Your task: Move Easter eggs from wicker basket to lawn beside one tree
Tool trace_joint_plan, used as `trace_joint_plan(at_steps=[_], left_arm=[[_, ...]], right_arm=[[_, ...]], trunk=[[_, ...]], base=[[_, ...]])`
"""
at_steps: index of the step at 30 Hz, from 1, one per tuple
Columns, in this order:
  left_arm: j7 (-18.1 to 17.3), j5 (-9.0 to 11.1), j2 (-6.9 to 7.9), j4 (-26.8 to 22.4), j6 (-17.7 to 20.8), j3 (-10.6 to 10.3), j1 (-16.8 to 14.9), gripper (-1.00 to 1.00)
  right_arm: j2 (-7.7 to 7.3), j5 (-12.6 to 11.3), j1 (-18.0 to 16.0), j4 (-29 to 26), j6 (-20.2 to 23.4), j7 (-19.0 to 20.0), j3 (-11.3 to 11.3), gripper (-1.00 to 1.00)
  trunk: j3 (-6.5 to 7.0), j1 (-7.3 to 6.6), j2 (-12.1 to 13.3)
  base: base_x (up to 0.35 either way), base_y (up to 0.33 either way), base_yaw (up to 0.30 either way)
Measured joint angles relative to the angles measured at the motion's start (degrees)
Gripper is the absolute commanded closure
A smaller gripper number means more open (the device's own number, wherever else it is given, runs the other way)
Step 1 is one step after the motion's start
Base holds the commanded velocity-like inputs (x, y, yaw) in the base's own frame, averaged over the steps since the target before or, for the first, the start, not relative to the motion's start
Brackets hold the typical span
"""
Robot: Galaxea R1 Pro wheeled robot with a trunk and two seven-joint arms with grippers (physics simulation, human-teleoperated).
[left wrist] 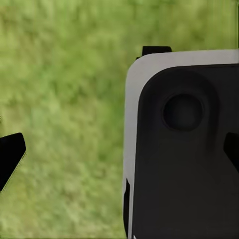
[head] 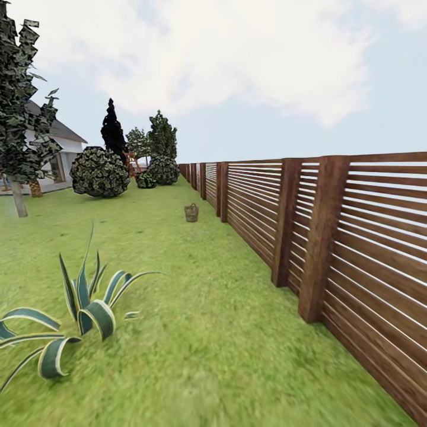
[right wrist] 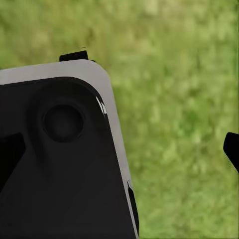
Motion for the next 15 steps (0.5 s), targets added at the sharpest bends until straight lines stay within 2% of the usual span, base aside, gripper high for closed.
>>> trace_joint_plan(at_steps=[10, 15], left_arm=[[0.0, 0.0, -0.07, 0.0, 0.0, 0.0, 0.0, -1.0], [0.0, -0.1, -0.07, 0.0, 0.0, 0.0, 0.0, -1.0]], right_arm=[[0.0, 0.0, 0.0, 0.0, 0.0, 0.0, 0.0, -1.0], [-0.09, 0.0, 0.0, 0.0, 0.0, 0.0, -0.1, -1.0]], trunk=[[0.0, 0.0, 0.0], [0.0, 0.0, 0.0]], base=[[0.32, 0.0, 0.013], [0.319, 0.0, 0.196]])
